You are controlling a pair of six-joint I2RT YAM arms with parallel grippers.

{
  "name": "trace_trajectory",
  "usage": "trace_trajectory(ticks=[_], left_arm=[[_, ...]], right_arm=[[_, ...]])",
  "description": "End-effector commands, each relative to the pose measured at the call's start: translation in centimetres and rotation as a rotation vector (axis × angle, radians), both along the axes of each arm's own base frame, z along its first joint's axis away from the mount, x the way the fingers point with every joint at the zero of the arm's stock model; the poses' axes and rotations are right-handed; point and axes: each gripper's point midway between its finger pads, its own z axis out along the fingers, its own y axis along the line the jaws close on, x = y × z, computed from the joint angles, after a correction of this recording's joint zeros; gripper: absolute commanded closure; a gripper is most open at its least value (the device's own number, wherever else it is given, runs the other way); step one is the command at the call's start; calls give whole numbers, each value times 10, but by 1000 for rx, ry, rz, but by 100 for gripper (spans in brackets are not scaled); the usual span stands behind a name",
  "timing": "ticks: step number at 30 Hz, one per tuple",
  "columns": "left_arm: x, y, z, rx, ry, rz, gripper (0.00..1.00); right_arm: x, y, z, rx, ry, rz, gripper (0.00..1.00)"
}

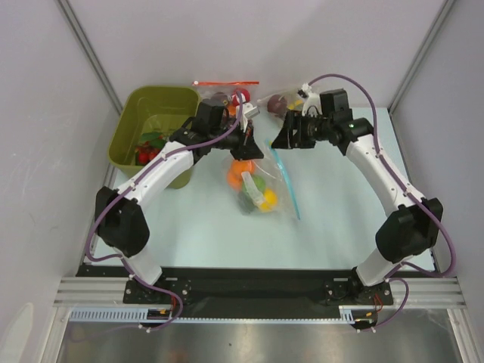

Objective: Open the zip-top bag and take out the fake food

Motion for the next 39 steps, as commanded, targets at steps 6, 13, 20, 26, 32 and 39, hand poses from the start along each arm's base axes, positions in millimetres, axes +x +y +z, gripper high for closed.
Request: trace_trajectory(ticks=[6,13,20,26,32,39], left_arm=[[6,-9,22,-51,-88,-34,100],[3,-10,21,-54,-82,-54,100],[6,-11,23,-52,-90,-52,100],[6,-11,23,-51,-90,-49,100],[6,-11,24,-51,-94,-48,100],[6,-10,23,-47,-94,-47,100]], right_arm=[[-10,31,25,95,-170,102,41],[-6,36,32,130,-206,115,50],[-7,41,27,142,-179,151,65],[-14,41,14,125,-131,173,67],[-12,40,4,106,-115,168,67],[-8,39,3,95,-130,149,94]])
